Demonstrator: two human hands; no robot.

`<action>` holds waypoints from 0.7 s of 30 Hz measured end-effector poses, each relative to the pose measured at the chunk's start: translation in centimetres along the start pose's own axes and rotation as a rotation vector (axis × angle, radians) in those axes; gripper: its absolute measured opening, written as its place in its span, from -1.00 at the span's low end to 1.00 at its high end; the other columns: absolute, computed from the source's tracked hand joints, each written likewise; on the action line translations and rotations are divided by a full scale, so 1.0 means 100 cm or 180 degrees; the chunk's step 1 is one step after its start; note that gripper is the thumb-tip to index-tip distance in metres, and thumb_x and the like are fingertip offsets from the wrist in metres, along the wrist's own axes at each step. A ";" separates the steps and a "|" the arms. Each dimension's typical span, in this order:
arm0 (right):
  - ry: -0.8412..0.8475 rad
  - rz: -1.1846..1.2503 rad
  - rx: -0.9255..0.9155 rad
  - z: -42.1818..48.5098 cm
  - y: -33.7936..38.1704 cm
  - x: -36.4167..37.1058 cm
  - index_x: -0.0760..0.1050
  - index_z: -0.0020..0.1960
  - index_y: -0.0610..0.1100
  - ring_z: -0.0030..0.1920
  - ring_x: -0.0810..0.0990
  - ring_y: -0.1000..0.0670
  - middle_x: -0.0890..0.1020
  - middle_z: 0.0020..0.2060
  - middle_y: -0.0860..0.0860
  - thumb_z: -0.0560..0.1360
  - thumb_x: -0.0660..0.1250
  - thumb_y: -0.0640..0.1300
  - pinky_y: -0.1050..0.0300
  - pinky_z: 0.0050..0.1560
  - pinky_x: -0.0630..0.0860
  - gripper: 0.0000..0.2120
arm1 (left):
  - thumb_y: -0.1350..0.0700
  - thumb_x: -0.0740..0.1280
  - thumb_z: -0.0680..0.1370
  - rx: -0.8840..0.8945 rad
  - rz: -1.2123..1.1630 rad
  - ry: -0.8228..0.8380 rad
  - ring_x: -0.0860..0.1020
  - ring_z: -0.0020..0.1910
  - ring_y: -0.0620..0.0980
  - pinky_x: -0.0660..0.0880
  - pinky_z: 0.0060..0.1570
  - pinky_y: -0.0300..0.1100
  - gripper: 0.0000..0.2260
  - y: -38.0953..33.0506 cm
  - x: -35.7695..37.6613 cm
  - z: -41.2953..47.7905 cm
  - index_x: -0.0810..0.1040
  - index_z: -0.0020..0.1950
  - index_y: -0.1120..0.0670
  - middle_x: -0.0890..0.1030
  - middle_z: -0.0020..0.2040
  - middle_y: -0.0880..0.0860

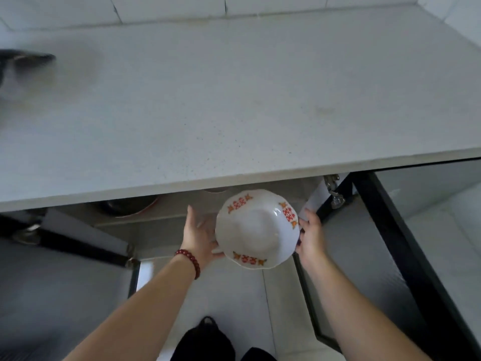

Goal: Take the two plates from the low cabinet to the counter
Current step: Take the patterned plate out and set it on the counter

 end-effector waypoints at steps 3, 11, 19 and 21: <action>0.0030 -0.0063 0.0200 -0.045 0.005 -0.002 0.36 0.35 0.03 -0.13 0.55 0.09 0.55 0.17 0.03 0.56 0.09 0.15 0.01 -0.05 0.47 -0.59 | -0.47 -0.01 0.40 -0.0067 -0.0088 -0.0278 0.27 0.40 0.26 0.23 0.27 0.29 -0.20 0.009 -0.011 -0.048 0.16 0.51 -0.03 0.23 0.50 0.12; 0.0389 -0.0270 0.0376 -0.147 0.025 0.010 0.48 -0.03 0.15 -0.33 0.64 0.17 0.58 -0.24 0.22 0.54 0.12 0.15 0.10 -0.28 0.48 -0.81 | -0.46 -0.05 0.42 0.0087 -0.0374 -0.0555 0.28 0.40 0.23 0.25 0.23 0.23 -0.23 0.005 -0.032 -0.176 0.20 0.49 -0.04 0.26 0.49 0.12; 0.1149 -0.0481 0.0107 -0.239 0.053 0.047 0.26 0.42 0.12 0.19 0.43 -0.01 0.37 0.41 -0.01 0.57 0.11 0.12 -0.16 0.18 0.40 -0.57 | -0.44 -0.04 0.44 0.0675 -0.0866 -0.0756 0.38 0.27 0.18 0.31 0.13 0.22 -0.27 -0.007 -0.065 -0.289 0.27 0.46 -0.02 0.31 0.46 0.11; 0.1357 -0.0486 0.0067 -0.257 0.060 0.063 0.28 0.40 0.12 0.22 0.42 -0.02 0.37 0.41 -0.01 0.56 0.12 0.11 -0.14 0.16 0.40 -0.59 | -0.44 -0.05 0.44 0.0832 -0.0984 -0.0767 0.32 0.35 0.21 0.28 0.21 0.25 -0.26 -0.011 -0.078 -0.313 0.25 0.47 -0.03 0.30 0.47 0.11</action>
Point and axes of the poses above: each hand's wrist, its own z-axis towards the middle knuckle, its own x-axis out of the palm, y = z × x, the point moved 1 cm from there along z, towards the middle knuckle
